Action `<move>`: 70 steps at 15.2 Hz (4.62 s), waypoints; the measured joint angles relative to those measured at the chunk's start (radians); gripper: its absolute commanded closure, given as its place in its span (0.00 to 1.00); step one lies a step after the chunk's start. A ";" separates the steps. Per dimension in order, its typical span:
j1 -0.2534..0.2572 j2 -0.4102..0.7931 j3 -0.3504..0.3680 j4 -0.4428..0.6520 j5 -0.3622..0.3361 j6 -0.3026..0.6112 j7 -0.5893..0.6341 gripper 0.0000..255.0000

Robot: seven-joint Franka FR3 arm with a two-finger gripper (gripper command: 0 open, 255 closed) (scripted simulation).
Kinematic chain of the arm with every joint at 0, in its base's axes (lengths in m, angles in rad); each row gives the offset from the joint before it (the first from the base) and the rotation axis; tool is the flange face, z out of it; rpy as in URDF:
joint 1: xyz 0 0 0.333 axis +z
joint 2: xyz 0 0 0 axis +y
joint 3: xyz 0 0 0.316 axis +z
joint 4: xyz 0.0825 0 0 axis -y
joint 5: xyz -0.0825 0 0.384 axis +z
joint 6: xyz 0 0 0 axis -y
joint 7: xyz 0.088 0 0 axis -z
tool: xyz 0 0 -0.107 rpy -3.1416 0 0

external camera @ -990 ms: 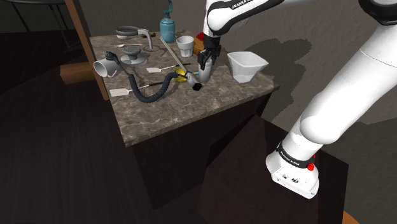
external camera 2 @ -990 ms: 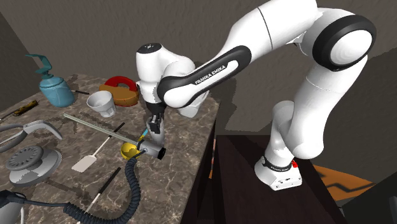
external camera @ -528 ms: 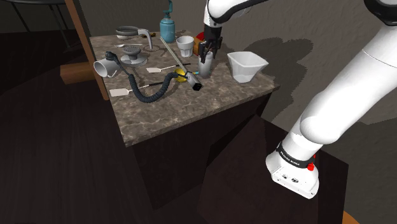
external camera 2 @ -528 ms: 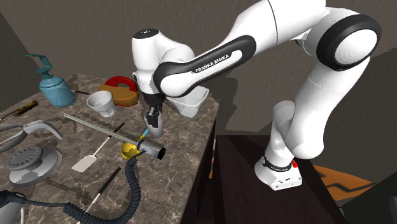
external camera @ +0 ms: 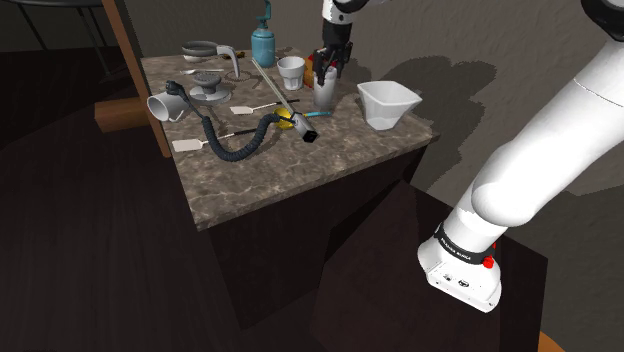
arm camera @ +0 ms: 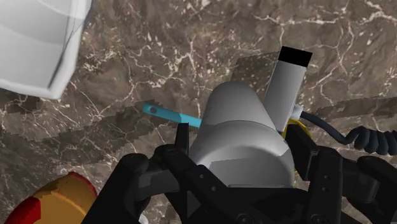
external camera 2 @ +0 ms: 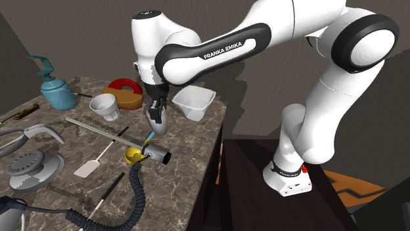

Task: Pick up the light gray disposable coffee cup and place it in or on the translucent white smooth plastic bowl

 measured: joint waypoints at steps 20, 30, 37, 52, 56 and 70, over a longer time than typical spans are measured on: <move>-0.003 -0.003 -0.004 0.258 0.007 -0.260 -0.030 1.00; -0.083 -0.135 -0.126 0.172 -0.014 -0.289 -0.229 1.00; -0.143 -0.173 -0.237 0.178 -0.036 -0.318 -0.398 1.00; -0.166 -0.209 -0.277 -0.021 -0.056 -0.149 -0.433 1.00; -0.169 -0.211 -0.282 -0.079 -0.060 -0.094 -0.431 1.00; -0.170 -0.212 -0.284 -0.110 -0.062 -0.063 -0.429 0.00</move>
